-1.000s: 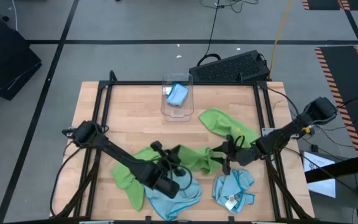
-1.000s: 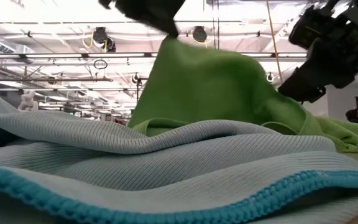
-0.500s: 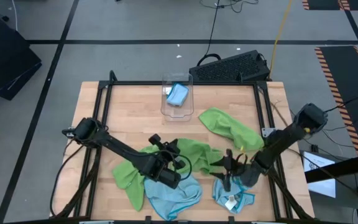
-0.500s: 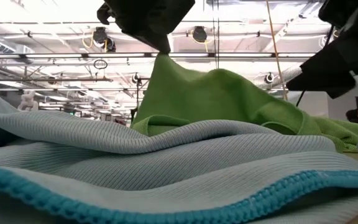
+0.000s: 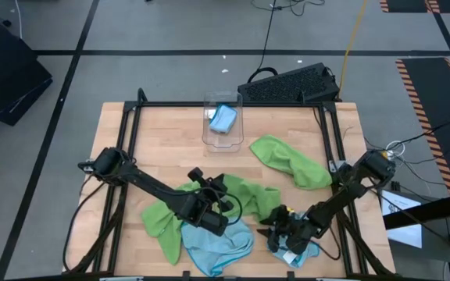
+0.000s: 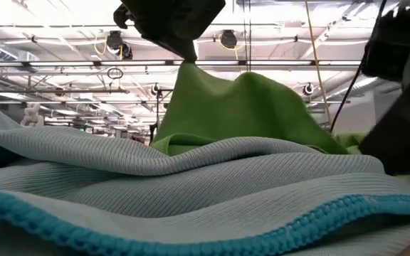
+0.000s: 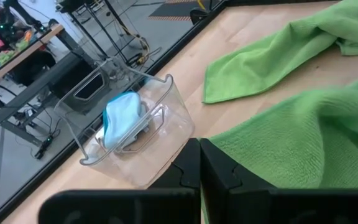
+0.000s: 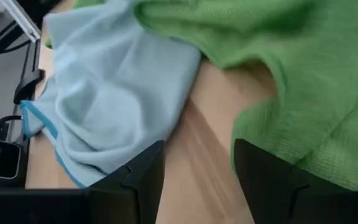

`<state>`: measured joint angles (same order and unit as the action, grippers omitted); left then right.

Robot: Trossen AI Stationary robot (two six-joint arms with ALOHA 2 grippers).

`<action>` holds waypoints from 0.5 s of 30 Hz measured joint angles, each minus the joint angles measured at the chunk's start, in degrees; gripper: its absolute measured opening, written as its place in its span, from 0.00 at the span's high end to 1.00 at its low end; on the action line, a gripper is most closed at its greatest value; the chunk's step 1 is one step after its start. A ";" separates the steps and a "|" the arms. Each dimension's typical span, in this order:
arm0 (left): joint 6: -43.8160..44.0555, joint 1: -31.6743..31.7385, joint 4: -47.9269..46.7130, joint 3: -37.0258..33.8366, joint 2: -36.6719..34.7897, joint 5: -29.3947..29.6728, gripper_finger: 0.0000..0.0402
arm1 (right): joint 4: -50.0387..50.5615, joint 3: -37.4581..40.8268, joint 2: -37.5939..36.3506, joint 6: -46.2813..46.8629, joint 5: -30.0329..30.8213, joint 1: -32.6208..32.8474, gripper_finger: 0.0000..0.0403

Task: Fold microfiber towels
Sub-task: Fold the center green towel

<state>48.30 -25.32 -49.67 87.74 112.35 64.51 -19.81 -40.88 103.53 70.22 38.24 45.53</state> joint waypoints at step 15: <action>-1.25 -0.77 -1.41 0.00 0.01 -0.02 1.00 | 25.10 0.06 -6.24 5.74 0.48 -2.46 0.55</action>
<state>47.05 -26.09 -51.08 87.74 112.36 64.49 5.30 -40.82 97.29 75.96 38.72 43.07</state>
